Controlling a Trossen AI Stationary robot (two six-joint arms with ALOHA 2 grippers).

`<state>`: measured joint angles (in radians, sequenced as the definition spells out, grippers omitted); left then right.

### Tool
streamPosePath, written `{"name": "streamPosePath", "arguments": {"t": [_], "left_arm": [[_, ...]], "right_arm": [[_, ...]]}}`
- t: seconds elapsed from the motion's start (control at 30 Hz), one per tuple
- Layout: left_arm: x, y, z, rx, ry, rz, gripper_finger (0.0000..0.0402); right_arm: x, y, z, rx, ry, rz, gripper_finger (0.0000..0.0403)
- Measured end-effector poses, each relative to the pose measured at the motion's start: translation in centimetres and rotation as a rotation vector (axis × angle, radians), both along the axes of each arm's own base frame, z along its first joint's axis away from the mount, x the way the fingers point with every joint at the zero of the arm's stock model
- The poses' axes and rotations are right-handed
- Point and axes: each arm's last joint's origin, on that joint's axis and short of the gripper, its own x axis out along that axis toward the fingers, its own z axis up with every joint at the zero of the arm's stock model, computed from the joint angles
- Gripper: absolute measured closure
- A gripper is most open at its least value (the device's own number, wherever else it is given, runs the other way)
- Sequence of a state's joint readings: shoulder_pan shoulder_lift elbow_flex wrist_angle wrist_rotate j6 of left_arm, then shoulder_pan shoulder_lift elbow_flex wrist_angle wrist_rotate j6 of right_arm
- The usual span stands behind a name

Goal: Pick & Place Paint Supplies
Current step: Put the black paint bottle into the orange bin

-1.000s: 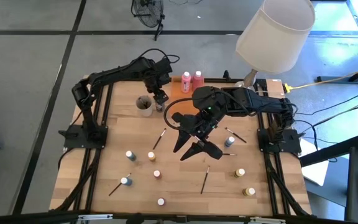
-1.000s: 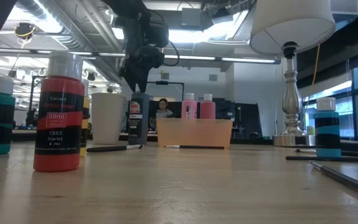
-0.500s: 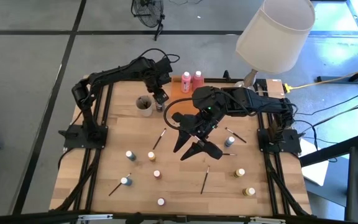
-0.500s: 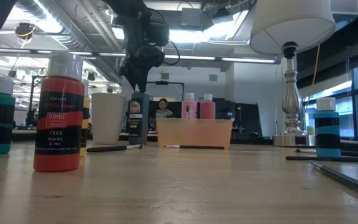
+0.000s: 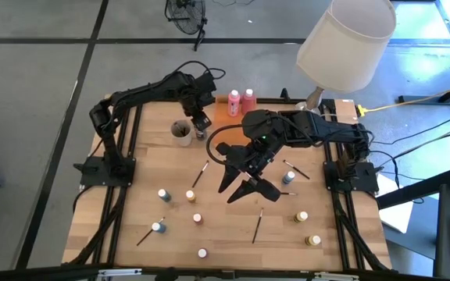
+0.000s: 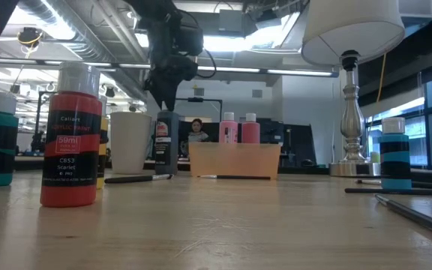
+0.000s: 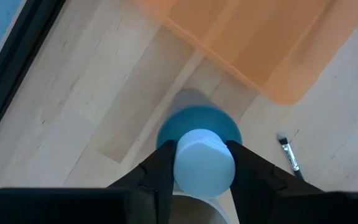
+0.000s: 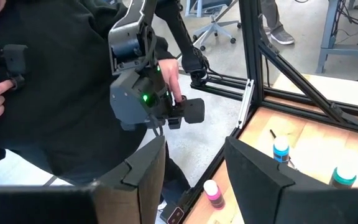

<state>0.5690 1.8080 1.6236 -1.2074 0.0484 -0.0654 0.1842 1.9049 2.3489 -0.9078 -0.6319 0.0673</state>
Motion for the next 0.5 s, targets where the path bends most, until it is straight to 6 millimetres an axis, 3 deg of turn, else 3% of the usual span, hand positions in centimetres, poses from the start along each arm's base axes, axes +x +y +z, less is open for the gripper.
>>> {"name": "streamPosePath", "arguments": {"t": [0.2,0.5], "left_arm": [[-0.1,-0.3,1.4,0.006,0.013,-0.004,0.0284],[0.3,-1.1,1.8,0.025,0.027,-0.045,0.0284]], "right_arm": [[0.0,0.3,0.1,0.004,-0.009,0.006,0.0231],[0.0,0.5,0.2,0.007,-0.018,0.009,0.0231]]}}
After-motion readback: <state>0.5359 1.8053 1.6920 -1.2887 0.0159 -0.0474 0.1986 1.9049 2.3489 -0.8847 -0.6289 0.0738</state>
